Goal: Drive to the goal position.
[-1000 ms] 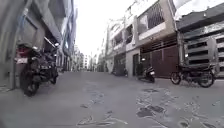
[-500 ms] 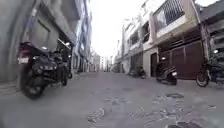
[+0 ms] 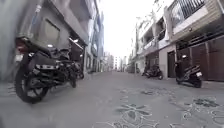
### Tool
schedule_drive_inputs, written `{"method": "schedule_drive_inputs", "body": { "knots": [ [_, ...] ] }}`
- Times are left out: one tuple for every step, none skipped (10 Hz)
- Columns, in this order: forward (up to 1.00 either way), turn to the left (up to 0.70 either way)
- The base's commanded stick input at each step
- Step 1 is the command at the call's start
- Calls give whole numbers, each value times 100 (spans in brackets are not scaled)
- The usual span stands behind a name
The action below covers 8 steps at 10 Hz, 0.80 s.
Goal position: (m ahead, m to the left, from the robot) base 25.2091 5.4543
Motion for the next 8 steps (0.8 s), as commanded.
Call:
{"method": "schedule_drive_inputs", "body": {
  "knots": [
    [100,0],
    [100,0],
    [100,0],
    [100,0],
    [100,0],
    [100,0],
    [100,0],
    [100,-40]
  ]
}}
